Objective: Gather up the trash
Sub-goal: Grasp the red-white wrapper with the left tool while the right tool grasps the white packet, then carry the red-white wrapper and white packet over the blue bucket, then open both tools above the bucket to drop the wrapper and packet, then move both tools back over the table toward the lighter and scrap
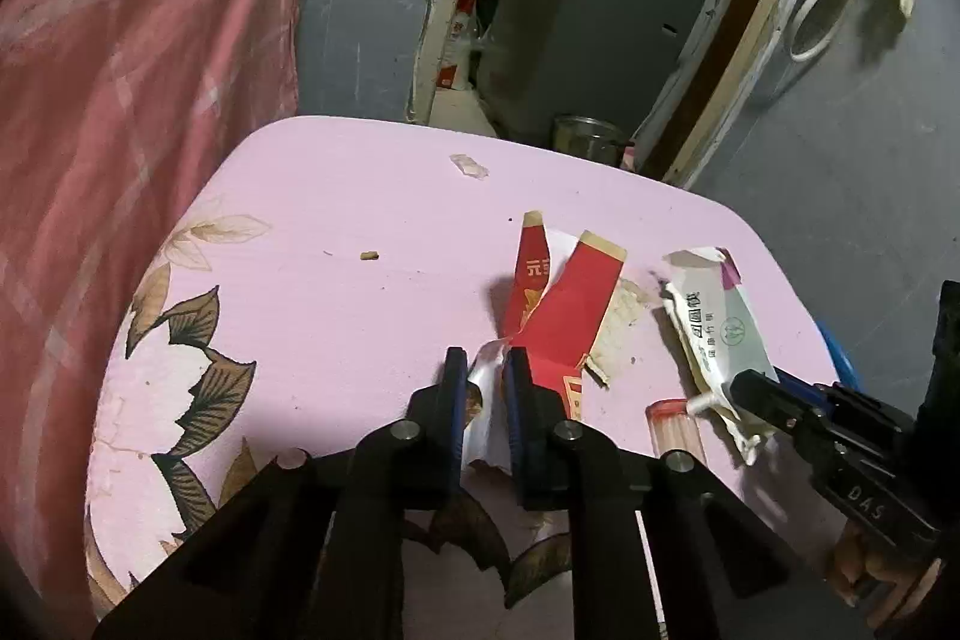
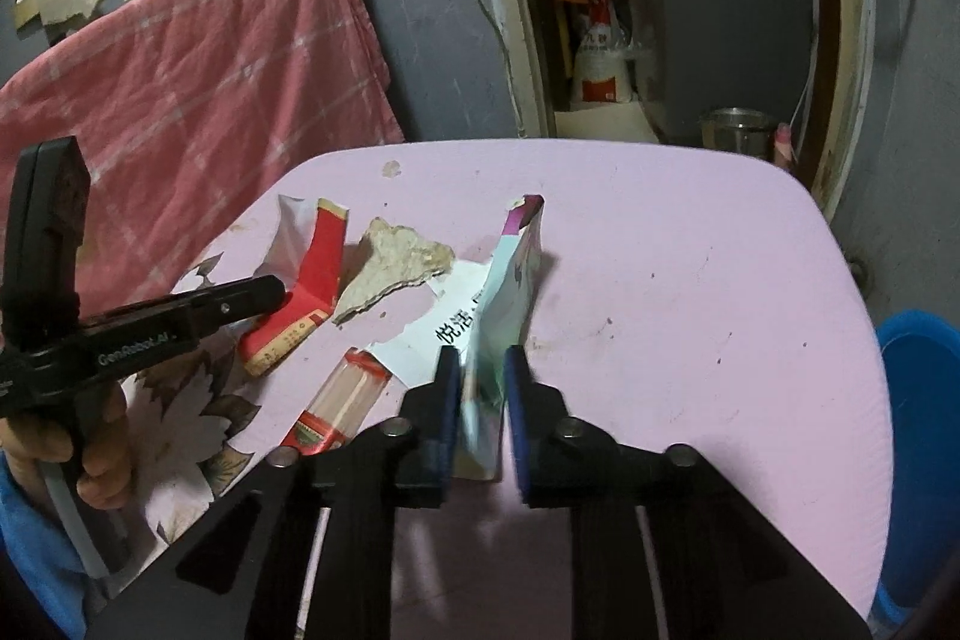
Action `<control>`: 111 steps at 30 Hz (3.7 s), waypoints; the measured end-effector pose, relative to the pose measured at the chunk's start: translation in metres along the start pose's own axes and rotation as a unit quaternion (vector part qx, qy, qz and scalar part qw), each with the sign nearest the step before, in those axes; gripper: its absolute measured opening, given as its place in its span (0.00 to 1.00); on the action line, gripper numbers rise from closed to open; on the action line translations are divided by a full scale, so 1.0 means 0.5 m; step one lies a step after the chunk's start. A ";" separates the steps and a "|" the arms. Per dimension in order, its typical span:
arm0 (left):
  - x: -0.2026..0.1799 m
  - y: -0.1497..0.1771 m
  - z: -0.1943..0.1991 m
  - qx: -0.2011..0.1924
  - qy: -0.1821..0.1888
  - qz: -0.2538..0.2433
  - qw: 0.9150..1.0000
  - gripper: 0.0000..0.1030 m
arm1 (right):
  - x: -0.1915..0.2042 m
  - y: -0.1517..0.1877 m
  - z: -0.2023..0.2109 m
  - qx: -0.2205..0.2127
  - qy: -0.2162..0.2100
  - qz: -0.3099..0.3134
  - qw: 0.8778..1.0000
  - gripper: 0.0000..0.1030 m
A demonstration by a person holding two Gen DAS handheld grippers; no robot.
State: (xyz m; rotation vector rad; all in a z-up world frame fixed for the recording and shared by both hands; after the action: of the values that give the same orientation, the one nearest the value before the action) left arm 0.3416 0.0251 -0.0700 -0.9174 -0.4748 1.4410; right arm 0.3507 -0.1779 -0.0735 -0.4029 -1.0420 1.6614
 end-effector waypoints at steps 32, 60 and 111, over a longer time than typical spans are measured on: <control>-0.347 0.010 0.087 -0.157 0.056 -0.067 0.984 0.00 | -0.128 -0.043 0.342 -0.277 0.154 0.038 0.948 0.05; -0.704 0.082 -0.132 -0.035 0.155 -0.094 0.983 0.00 | -0.449 0.078 0.458 -0.197 0.280 -0.086 0.936 0.08; -0.174 0.011 0.179 -0.188 -0.061 -0.014 0.980 0.89 | -0.159 -0.012 0.386 -0.296 0.177 -0.022 0.939 1.00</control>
State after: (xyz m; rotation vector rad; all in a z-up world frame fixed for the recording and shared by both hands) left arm 0.2590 -0.0374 -0.0002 -1.1197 -0.8693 1.4115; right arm 0.2461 -0.3323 0.0205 -1.0239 -1.2465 1.1471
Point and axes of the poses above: each gripper's, at about its wrist camera, not at the fingertips, and z roughly against the way its jaws point, x to its left, y to its underside, the point moved 4 cm from there along -z, roughly the way its jaws point, and after that the axes turned 11 degrees about -x, right-handed, at the moved point
